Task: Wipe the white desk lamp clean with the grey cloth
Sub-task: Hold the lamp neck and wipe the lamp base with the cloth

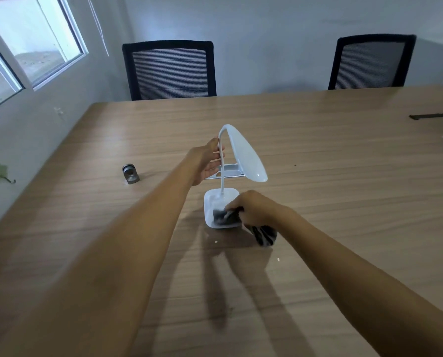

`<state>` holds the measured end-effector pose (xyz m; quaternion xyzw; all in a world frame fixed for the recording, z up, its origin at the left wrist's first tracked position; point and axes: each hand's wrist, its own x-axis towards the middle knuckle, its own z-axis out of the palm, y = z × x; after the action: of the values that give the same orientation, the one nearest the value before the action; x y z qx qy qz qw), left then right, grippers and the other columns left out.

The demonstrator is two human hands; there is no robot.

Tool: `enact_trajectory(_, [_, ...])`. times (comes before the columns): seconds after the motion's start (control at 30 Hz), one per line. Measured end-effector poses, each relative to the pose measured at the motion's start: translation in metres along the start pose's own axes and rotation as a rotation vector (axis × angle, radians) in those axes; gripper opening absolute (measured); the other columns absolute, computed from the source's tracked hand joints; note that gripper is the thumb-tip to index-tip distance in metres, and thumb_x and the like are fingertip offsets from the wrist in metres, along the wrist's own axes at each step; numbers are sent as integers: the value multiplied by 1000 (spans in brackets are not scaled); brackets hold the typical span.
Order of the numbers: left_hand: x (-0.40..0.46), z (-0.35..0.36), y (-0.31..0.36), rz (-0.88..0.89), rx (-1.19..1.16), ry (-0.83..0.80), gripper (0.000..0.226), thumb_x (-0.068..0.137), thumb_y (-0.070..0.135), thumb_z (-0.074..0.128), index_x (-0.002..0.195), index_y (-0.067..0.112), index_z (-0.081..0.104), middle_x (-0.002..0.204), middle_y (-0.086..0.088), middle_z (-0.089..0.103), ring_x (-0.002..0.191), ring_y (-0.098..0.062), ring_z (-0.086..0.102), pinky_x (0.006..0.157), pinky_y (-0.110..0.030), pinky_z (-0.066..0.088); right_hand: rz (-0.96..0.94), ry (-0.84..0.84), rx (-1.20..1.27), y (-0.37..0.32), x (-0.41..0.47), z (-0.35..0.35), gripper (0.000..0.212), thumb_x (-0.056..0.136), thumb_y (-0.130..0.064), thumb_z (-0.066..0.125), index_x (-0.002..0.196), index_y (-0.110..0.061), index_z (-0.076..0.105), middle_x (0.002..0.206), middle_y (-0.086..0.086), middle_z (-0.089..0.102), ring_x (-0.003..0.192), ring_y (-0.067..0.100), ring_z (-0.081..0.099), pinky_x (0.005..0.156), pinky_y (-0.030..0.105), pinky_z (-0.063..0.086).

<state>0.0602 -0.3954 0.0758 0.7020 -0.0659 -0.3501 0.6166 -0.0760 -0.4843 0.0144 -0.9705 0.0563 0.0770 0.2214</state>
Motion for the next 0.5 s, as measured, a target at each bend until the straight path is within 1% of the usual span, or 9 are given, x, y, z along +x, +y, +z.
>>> enact_trajectory(0.07, [-1,2,0,3,-1,21,34,92,49,48,80,20,62,92,3,65,98,-19,61,89,-29,51,56,133,-11,4,4,-9,42,83,-1,48,113,-19,71,119,11,69,113,30,59,95,31,50])
enact_trajectory(0.1, [-1,3,0,4,0,30,34,92,49,48,81,20,62,95,2,65,98,-19,62,91,-30,51,80,168,-41,4,4,-10,40,84,-3,49,114,-19,70,119,11,69,112,30,59,93,30,50])
enact_trajectory(0.17, [-2,4,-1,5,1,40,37,92,49,47,90,16,62,105,-2,65,102,-20,62,97,-31,50,83,97,-104,-2,1,-6,42,84,-4,50,116,-22,69,120,10,69,111,30,58,92,28,47])
enact_trajectory(0.23, [-4,4,-1,2,-4,34,41,93,49,45,105,14,61,114,-5,63,111,-22,61,104,-35,47,59,-52,-79,-5,-6,2,48,81,2,48,117,-22,69,121,9,68,112,30,57,93,28,46])
enact_trajectory(0.27, [-6,3,-1,2,-13,25,44,93,49,44,113,13,60,119,-6,63,116,-22,60,107,-36,45,55,-94,-51,-5,-11,2,52,78,4,47,117,-22,69,121,8,68,113,29,57,93,28,46])
enact_trajectory(0.33, [-11,-1,0,1,-28,12,50,94,49,41,123,12,58,128,-5,60,122,-22,56,109,-37,42,64,-70,22,-2,-19,-5,55,75,6,45,116,-21,69,119,8,69,111,28,57,91,28,46])
enact_trajectory(0.4, [-18,-7,-2,6,-8,29,51,95,50,39,127,14,56,126,-1,60,117,-19,56,103,-33,44,97,4,100,4,-28,-15,49,74,4,44,109,-18,71,109,8,72,102,26,61,82,31,48])
enact_trajectory(0.47, [-28,-15,-8,3,44,65,44,95,49,39,122,18,56,115,3,64,104,-15,57,92,-30,44,162,93,208,8,-39,-22,41,77,0,47,103,-18,72,95,6,72,89,21,60,73,28,44])
enact_trajectory(0.5, [-33,-18,-13,-3,75,80,38,95,45,40,119,20,56,111,3,66,99,-15,57,91,-31,43,196,134,297,9,-43,-25,36,78,0,48,100,-16,73,89,5,69,85,18,59,72,28,44])
